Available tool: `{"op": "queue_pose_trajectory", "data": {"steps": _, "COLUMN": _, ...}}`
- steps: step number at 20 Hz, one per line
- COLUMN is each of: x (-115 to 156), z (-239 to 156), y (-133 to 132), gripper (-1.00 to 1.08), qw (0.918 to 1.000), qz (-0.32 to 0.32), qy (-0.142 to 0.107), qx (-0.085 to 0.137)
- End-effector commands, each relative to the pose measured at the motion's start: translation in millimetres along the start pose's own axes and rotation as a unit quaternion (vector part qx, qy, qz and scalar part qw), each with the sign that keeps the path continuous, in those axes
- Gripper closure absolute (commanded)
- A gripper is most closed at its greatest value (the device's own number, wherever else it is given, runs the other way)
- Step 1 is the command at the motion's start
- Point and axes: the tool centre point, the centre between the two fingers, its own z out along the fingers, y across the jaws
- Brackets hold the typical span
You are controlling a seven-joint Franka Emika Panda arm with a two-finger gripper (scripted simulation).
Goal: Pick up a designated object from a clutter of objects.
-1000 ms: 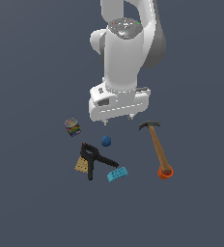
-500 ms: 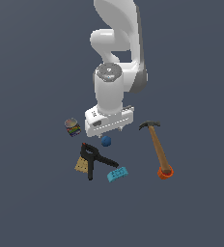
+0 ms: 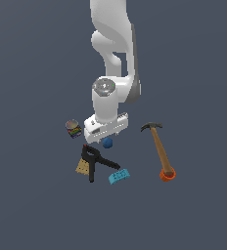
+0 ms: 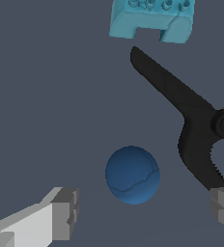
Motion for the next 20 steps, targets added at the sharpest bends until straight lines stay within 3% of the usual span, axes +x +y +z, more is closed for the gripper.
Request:
{"op": "queue_pose_trajectory", "data": {"steps": 1, "x": -3.5, "z": 6.7, "y": 0.8, "gripper": -0.92, "qw": 1.0, "qz": -0.005, "qy": 0.0, "qx": 0.0}}
{"op": "queue_pose_trajectory", "data": {"steps": 10, "x": -5.4, "z": 14.3, "y": 1.1, "gripper": -0.92, "qw": 1.0, "qz": -0.007, "qy": 0.0, "qx": 0.0}}
{"op": "queue_pose_trajectory", "data": {"steps": 20, "x": -6.4, "z": 54.1, "y": 0.9, "gripper": -0.92, "qw": 1.0, "qz": -0.008, "qy": 0.0, "qx": 0.0}}
